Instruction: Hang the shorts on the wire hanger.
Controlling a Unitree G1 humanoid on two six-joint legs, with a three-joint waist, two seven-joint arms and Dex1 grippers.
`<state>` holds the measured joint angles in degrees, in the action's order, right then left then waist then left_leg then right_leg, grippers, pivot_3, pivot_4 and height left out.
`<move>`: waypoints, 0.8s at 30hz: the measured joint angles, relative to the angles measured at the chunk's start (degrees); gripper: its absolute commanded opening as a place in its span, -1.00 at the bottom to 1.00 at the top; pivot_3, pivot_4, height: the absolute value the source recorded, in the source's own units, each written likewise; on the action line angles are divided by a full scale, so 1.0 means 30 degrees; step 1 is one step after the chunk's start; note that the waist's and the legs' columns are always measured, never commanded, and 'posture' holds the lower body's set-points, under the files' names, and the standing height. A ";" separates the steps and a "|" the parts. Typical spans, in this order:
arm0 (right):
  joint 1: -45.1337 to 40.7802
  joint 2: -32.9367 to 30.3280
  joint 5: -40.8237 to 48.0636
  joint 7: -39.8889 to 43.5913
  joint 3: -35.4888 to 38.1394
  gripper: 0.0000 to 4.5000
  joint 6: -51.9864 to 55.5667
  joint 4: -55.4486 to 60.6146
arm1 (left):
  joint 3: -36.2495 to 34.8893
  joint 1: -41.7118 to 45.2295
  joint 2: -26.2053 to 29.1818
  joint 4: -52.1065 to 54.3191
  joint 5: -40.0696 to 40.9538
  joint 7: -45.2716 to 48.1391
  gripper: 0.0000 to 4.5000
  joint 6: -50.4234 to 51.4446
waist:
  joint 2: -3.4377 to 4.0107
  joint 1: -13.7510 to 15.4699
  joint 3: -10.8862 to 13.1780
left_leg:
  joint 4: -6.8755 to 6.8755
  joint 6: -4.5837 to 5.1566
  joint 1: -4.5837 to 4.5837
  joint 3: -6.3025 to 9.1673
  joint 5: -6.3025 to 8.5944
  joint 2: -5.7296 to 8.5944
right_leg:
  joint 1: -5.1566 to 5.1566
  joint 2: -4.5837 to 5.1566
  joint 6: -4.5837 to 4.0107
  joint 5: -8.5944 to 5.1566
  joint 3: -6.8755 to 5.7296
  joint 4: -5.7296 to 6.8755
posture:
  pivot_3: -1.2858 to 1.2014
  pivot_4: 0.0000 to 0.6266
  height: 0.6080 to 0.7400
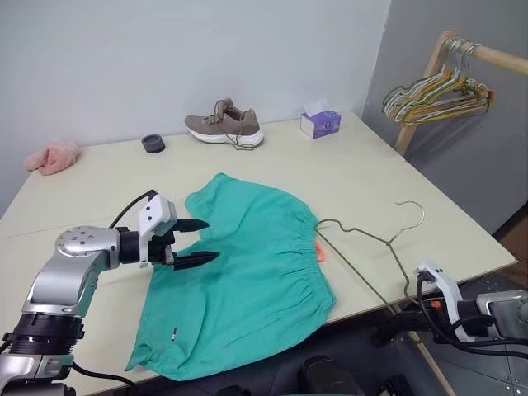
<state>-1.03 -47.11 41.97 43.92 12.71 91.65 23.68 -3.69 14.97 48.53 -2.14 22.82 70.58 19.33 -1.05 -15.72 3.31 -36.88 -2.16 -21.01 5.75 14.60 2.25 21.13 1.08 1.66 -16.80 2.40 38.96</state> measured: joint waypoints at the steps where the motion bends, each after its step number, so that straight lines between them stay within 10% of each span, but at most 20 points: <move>1: -0.0093 0.0099 -0.0002 -0.0132 -0.0117 -1.00 0.0058 -0.0129 | 0.0001 0.0000 -0.0001 0.0000 -0.0018 0.0005 0.87 -0.0011 | -0.0001 0.0000 0.0000 | 0.0000 0.0000 -0.0001 0.0000 0.0000 0.0000 | 0.0000 0.0000 0.0000 0.0000 0.0000 0.0000 | -0.23 -1.00 1.00; 24: 0.0438 0.0319 0.1531 -0.0914 0.0713 -1.00 0.0129 -0.0454 | -0.0022 -0.0037 0.0035 0.0425 0.0466 0.0695 0.94 0.0046 | -0.0005 -0.0007 -0.0002 | 0.0001 0.0010 -0.0003 -0.0013 0.0006 0.0000 | 0.0001 -0.0003 0.0009 -0.0006 0.0013 -0.0006 | -0.24 -1.00 1.00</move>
<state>0.29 -46.15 46.56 41.18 14.85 92.04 22.32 -3.75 14.86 48.64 -0.87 24.22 72.66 19.47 -1.07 -15.74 3.30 -36.87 -2.13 -21.02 5.71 14.62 2.25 21.13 1.07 1.69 -16.81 2.44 38.94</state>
